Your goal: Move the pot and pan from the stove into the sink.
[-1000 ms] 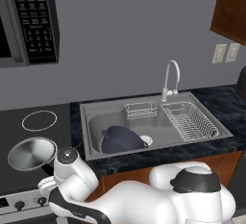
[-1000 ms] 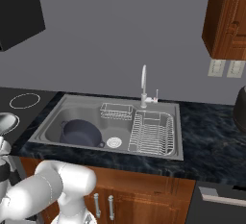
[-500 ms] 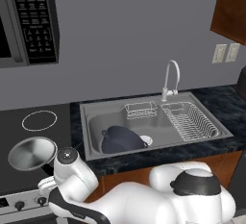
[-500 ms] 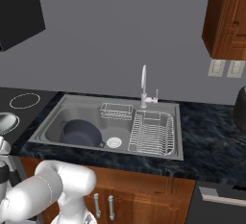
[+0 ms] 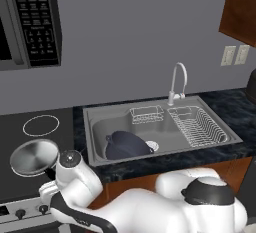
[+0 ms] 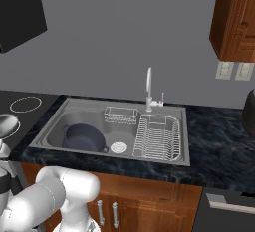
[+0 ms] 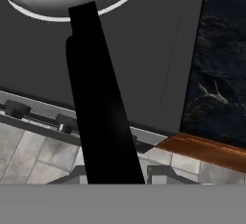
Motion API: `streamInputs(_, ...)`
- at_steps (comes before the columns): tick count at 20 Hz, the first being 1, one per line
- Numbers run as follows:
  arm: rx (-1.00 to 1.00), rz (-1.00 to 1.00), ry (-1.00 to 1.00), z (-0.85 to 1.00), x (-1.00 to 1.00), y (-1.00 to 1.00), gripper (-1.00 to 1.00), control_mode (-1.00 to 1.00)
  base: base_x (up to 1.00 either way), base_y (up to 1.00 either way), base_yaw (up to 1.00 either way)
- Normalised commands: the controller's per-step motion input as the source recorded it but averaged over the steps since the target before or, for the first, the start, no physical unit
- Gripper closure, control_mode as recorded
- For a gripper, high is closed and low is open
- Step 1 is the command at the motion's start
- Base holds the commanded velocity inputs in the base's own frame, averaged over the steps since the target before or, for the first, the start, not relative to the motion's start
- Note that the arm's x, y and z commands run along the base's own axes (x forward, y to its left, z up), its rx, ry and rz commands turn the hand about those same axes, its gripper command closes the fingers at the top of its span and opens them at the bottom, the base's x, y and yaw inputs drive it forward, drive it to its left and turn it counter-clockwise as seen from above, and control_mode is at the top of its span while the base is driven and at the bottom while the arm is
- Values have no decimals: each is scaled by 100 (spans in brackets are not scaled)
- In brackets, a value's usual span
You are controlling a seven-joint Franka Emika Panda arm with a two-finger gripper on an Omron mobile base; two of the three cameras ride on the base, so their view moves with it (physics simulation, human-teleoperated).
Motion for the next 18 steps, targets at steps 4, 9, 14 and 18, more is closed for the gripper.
streamInputs(4,0,0,0,66,-10,0,100,-100,0,0,0)
streamInputs(9,0,0,-3,77,-16,0,100,-100,0,0,0)
streamInputs(14,0,0,-1,67,-46,-8,100,-100,0,0,0)
streamInputs(18,0,-1,0,58,-68,-21,100,-100,0,0,0)
